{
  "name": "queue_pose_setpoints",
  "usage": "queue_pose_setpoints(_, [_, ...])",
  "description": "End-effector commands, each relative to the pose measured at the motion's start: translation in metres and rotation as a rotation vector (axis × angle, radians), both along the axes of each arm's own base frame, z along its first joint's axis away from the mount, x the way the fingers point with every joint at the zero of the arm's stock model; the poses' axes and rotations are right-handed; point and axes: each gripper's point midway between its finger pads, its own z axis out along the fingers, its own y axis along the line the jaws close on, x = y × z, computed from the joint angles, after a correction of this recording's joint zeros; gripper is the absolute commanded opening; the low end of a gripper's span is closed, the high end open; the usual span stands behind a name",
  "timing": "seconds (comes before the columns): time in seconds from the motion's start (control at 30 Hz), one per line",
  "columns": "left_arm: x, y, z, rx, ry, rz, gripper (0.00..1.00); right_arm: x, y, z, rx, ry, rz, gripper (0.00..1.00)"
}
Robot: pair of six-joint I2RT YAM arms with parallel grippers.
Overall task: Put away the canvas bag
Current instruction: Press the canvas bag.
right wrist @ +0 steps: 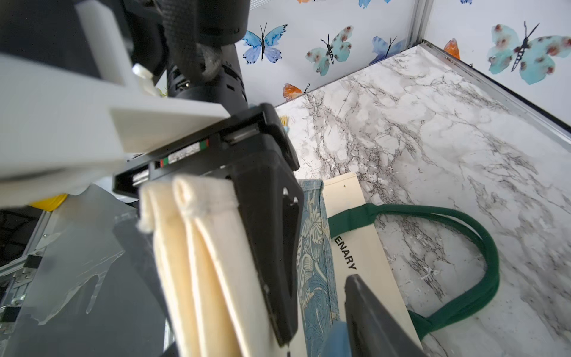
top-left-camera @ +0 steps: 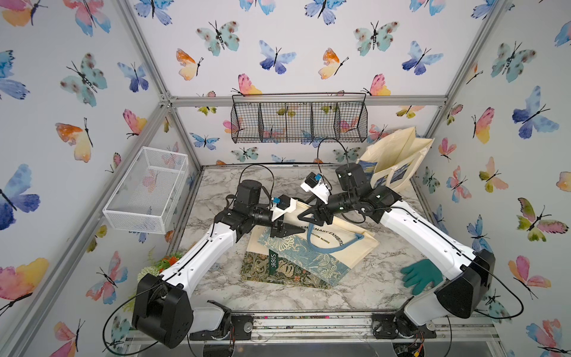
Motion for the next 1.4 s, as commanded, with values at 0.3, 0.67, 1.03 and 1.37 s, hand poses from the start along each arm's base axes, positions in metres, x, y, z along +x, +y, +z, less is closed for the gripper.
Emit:
queue_pose_setpoints(0.3, [-0.038, 0.010, 0.053, -0.172, -0.069, -0.253, 0.00, 0.010, -0.044, 0.056, 0.140, -0.041, -0.151, 0.59])
queue_pose_setpoints(0.67, [-0.045, 0.016, 0.071, -0.196, -0.048, -0.280, 0.00, 0.016, -0.105, 0.068, 0.310, 0.079, -0.272, 0.60])
queue_pose_setpoints(1.03, [-0.042, 0.017, 0.079, -0.194, -0.043, -0.268, 0.00, 0.012, -0.119, 0.080, 0.390, 0.105, -0.277, 0.60])
queue_pose_setpoints(1.37, [-0.023, 0.011, 0.108, -0.182, -0.022, -0.242, 0.00, 0.011, -0.124, 0.065, 0.357, 0.133, -0.328, 0.60])
